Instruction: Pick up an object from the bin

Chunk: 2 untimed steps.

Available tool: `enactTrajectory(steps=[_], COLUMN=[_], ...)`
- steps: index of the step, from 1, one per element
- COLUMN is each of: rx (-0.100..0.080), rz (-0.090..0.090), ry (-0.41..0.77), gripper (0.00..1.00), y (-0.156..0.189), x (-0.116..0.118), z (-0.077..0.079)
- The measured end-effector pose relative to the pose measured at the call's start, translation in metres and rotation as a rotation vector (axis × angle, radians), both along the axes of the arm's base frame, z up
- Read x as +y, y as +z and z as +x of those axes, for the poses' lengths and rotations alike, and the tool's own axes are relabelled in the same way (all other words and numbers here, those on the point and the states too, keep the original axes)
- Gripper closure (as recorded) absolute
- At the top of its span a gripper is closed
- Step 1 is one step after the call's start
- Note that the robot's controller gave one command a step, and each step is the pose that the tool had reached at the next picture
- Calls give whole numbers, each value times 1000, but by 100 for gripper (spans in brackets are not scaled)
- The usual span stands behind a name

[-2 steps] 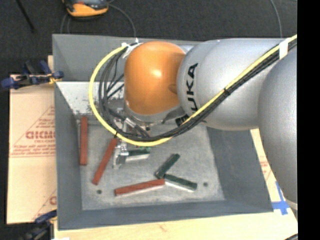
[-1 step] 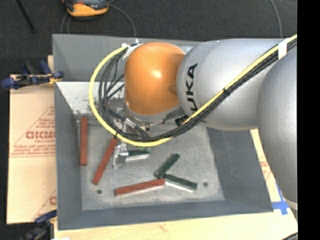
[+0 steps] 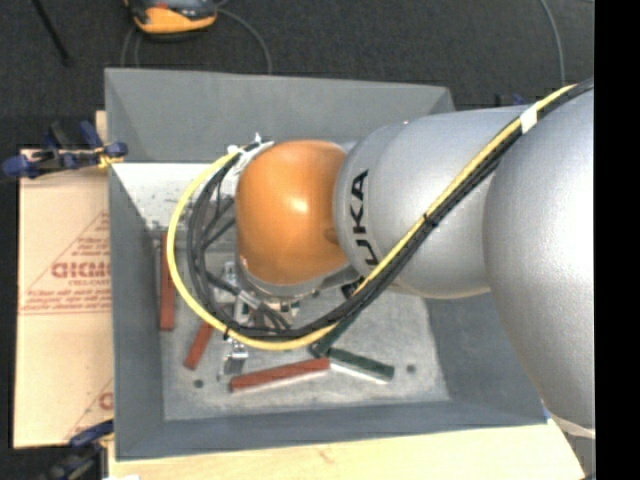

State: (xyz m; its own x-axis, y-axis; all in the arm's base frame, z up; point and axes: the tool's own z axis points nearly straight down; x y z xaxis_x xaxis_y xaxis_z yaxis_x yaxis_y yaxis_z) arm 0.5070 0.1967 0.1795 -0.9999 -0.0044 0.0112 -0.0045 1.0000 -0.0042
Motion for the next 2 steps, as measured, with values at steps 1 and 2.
enactTrajectory(steps=[1,2], rx=[-24,-4], rz=[9,11], ry=[42,-98], gripper=[0,100], y=[-21,-102], x=[-6,-8], z=[11,-7])
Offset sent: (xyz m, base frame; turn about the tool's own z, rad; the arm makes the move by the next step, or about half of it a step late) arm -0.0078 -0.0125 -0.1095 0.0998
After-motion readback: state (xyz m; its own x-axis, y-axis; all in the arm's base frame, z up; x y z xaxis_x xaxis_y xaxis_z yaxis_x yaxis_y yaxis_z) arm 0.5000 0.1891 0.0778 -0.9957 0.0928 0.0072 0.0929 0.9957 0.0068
